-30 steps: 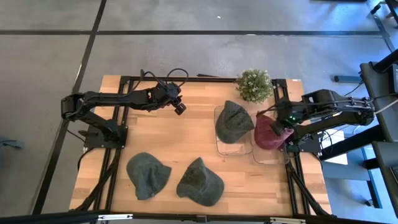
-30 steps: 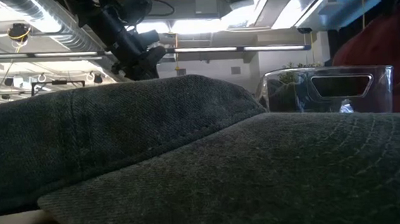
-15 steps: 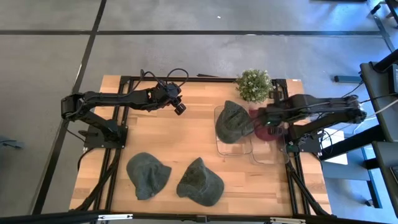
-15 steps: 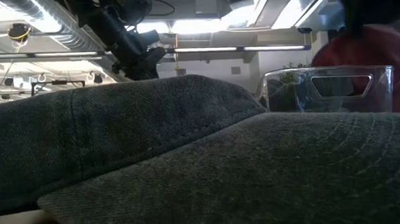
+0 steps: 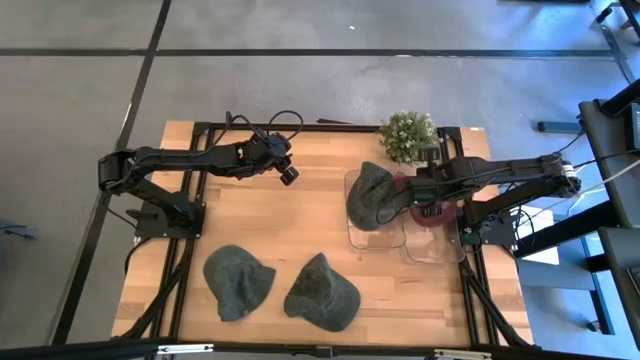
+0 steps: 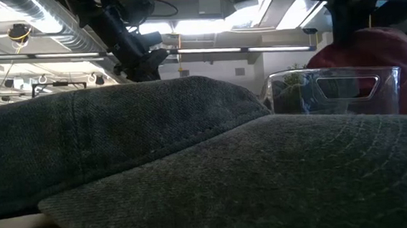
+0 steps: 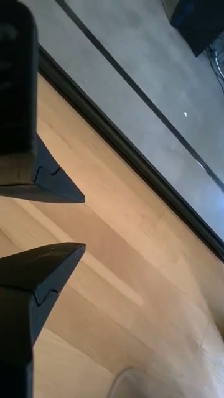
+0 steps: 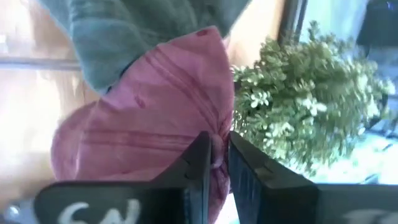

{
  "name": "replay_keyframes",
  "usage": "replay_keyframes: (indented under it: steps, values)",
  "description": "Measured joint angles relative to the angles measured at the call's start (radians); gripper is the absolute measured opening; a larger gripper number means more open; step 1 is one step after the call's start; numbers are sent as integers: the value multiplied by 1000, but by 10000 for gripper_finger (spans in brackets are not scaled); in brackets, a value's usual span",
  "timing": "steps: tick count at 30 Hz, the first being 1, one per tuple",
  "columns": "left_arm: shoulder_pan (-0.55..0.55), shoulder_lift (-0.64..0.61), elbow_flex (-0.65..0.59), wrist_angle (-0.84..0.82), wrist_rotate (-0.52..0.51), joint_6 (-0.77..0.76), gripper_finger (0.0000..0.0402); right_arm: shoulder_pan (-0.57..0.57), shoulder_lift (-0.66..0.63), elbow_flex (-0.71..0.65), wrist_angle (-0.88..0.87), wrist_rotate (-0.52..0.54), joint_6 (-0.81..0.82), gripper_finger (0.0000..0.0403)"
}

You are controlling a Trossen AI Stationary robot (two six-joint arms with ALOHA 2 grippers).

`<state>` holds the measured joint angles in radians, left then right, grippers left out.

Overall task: Pick & Place hat
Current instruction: Put the red cap into the right transparent bin, then put the right black cap into the left transparent bin

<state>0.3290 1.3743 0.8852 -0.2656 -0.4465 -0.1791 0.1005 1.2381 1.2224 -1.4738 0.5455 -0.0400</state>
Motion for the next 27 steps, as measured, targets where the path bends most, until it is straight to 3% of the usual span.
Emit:
replay_keyframes:
  steps: [7,21,27]
  values:
    - [0,0,0,0,0,1,110,5,-75,0,-64,-1,221,40]
    - [0,0,0,0,-4,18,110,8,-203,0,-86,-38,274,116]
    - [0,-2,0,5,0,43,108,7,-210,20,-46,199,380,160]
